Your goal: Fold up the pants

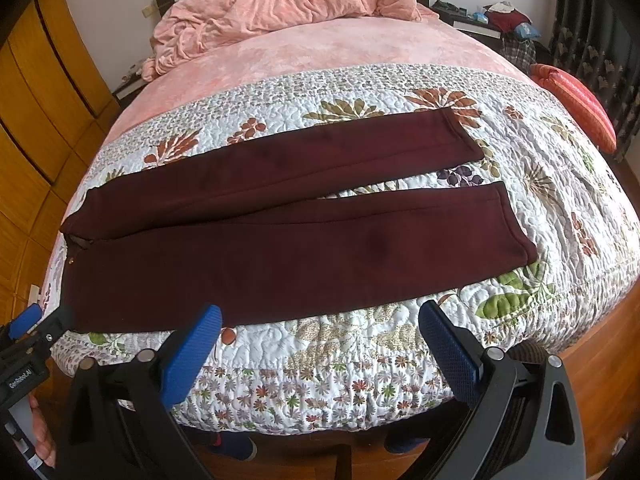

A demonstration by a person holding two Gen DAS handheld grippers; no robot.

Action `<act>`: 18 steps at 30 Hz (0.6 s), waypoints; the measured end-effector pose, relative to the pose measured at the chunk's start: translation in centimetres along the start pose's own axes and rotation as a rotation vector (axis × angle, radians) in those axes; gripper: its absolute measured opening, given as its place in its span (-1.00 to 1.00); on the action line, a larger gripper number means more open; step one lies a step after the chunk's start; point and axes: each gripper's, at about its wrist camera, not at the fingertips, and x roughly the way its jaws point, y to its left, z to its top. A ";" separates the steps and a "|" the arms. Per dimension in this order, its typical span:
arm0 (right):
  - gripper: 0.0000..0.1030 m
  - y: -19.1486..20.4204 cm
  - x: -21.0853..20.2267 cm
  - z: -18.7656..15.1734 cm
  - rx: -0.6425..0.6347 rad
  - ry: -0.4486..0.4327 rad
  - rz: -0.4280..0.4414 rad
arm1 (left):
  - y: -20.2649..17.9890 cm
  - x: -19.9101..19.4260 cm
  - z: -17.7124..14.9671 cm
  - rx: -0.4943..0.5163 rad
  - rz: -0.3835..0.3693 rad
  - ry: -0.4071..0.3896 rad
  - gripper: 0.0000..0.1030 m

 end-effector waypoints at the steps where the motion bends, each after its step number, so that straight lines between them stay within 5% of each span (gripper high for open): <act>1: 0.93 0.0 0.0 0.0 -0.001 -0.001 -0.001 | -0.1 0.0 0.0 0.000 0.001 0.000 0.94; 18: 0.93 0.1 0.1 0.0 -0.001 0.000 -0.001 | -0.1 0.2 0.1 0.002 0.006 -0.003 0.94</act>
